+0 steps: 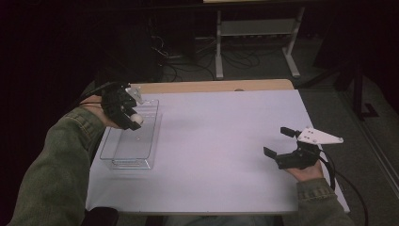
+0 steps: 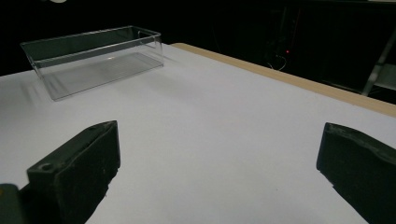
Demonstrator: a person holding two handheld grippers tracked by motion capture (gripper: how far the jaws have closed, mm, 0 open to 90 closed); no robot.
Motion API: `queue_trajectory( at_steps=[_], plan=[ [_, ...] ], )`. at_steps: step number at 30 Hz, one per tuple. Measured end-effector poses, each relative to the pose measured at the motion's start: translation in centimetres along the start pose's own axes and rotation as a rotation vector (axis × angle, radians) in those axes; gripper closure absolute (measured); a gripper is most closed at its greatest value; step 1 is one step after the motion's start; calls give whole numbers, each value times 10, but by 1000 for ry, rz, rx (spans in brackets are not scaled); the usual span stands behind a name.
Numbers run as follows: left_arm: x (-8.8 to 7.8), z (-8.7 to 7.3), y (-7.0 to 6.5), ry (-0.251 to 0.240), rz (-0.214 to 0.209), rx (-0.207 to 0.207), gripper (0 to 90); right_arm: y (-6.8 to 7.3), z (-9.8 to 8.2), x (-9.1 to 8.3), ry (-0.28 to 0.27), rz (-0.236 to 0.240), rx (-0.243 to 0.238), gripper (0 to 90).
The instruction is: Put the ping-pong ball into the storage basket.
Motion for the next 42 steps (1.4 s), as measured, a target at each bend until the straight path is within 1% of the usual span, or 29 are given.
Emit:
queue_trajectory(
  at_steps=[3,4,6,8,12,14,21,23,30,33,42],
  plan=[
    [4,-5,-1,-4,-6,-17,515,0,-1,0,4,0,5,0],
    [5,-6,-1,0,-7,-10,515,0,-1,0,1,0,3,0],
    [9,-8,-2,-1,-13,-15,515,0,0,0,0,0,2,0],
    [12,-9,-3,1,-18,-11,515,0,-1,0,2,0,2,0],
    [16,-8,-4,2,-22,-8,515,0,-1,0,2,0,2,0],
    [18,-8,-5,8,-24,4,515,0,-1,0,2,-1,4,0],
    [28,-8,-9,22,-34,16,515,0,-1,-1,1,-2,4,0],
    [30,-8,-10,20,-37,11,515,0,-1,-1,0,-2,4,0],
    [38,-11,-11,29,-47,14,515,-1,-1,-1,1,-3,4,0],
    [40,-13,-13,19,-52,4,515,-1,-1,-1,2,-4,4,0],
    [50,-16,-17,33,-64,13,515,-1,0,-1,1,-3,3,0]
  ],
)
Point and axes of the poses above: each handheld gripper's, and its own axes: x roughly forward along the jaws, z roughly out of its top, y roughly to its left, the point moved 5 cm from there along x, roughly forward along the jaws, and after that the axes turned 4 degrees about -z, right-handed, at the moved point
